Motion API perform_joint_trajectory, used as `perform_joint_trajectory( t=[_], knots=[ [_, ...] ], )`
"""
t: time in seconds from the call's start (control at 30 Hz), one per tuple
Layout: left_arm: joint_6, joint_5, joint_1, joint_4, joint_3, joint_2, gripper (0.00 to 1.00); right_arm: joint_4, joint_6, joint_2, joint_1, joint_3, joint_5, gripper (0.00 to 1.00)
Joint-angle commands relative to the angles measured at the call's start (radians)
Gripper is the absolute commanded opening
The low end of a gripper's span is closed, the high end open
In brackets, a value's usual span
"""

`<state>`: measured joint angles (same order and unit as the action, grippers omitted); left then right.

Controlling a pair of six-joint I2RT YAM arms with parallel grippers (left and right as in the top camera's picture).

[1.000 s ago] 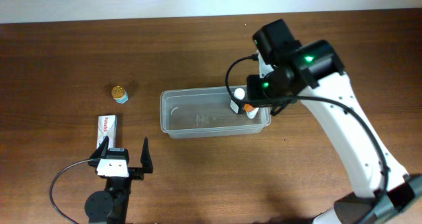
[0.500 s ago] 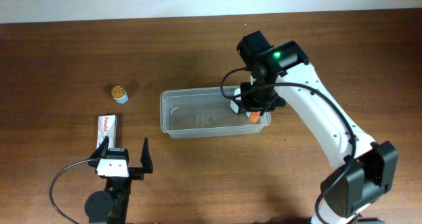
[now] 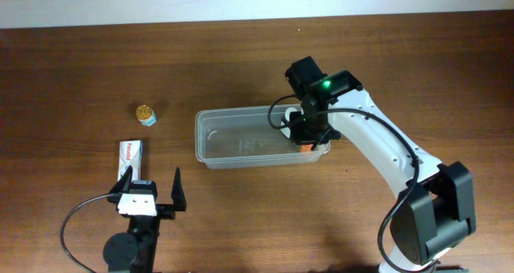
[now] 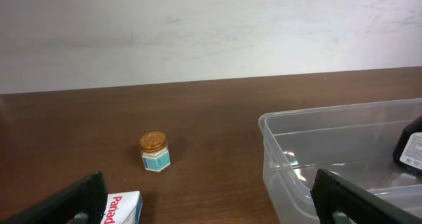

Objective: Pack container
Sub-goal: 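Carry the Redoxon tube over the container and lower it inside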

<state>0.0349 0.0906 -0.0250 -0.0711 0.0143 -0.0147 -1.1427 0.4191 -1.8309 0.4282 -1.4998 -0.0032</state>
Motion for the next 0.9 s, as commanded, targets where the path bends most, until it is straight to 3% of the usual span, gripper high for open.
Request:
perform_joint_trajectory(
  t=[0.0, 0.87],
  knots=[
    [0.015, 0.011, -0.005, 0.000, -0.005, 0.003, 0.99, 0.021, 0.009, -0.003, 0.010, 0.024, 0.015, 0.13],
    [0.015, 0.011, -0.005, -0.001, -0.005, 0.003, 0.99, 0.017, 0.009, -0.003, 0.008, 0.027, 0.024, 0.14]
  ],
)
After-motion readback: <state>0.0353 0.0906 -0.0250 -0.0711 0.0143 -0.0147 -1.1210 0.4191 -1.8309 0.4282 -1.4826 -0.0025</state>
